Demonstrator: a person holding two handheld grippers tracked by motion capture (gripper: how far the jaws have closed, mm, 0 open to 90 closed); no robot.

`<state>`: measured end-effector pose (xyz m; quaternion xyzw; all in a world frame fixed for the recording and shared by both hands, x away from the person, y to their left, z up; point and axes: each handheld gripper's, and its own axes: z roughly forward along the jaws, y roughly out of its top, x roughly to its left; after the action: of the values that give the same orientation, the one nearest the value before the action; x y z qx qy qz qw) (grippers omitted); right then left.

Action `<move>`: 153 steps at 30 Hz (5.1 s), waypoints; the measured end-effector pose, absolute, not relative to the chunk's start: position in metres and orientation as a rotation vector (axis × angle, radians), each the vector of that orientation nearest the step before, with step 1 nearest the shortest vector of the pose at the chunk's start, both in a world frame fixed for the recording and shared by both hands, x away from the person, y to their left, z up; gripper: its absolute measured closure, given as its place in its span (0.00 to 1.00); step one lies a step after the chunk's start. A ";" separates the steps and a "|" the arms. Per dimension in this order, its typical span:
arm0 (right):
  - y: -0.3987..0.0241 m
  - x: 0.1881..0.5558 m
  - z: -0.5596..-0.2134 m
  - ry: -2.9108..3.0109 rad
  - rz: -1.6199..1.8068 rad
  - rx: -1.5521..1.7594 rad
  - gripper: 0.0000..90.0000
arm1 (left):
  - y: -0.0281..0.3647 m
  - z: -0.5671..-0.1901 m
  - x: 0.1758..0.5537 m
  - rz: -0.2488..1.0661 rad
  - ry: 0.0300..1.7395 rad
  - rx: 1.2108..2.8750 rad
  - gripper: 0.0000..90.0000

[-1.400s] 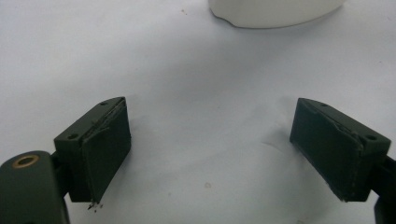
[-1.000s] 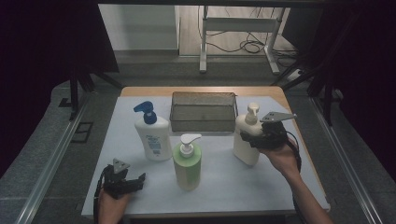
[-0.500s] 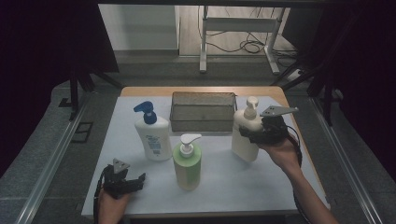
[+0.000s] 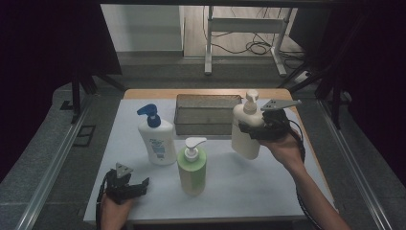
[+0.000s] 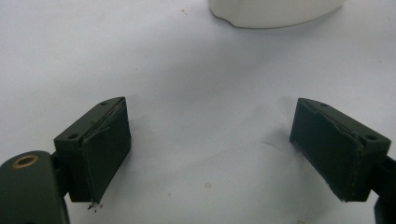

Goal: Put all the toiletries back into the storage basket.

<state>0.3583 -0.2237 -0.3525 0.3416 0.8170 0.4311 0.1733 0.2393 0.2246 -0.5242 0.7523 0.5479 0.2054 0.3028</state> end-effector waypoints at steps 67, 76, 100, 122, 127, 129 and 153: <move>-0.126 0.446 -0.328 2.186 1.271 0.933 0.43 | 0.224 -0.524 0.240 0.544 1.454 1.992 0.13; -0.113 0.458 -0.333 2.181 1.276 0.939 0.43 | 0.224 -0.524 0.240 0.544 1.454 1.990 0.13; -0.082 0.485 -0.351 2.185 1.257 0.929 0.43 | 0.224 -0.524 0.240 0.543 1.454 1.990 0.13; -0.073 0.498 -0.384 2.219 1.230 0.962 0.42 | 0.224 -0.524 0.240 0.544 1.454 1.990 0.13; -0.072 0.495 -0.388 2.239 1.226 0.958 0.42 | 0.224 -0.524 0.240 0.544 1.454 1.990 0.13; -0.071 0.494 -0.389 2.250 1.221 0.959 0.42 | 0.224 -0.524 0.240 0.544 1.454 1.991 0.13; -0.077 0.487 -0.406 2.305 1.178 0.978 0.42 | 0.224 -0.524 0.240 0.545 1.454 1.990 0.13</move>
<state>0.4868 -0.0773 -0.4061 0.3471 0.8185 0.4182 0.1863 0.2396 0.2243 -0.5244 0.7511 0.5487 0.2056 0.3039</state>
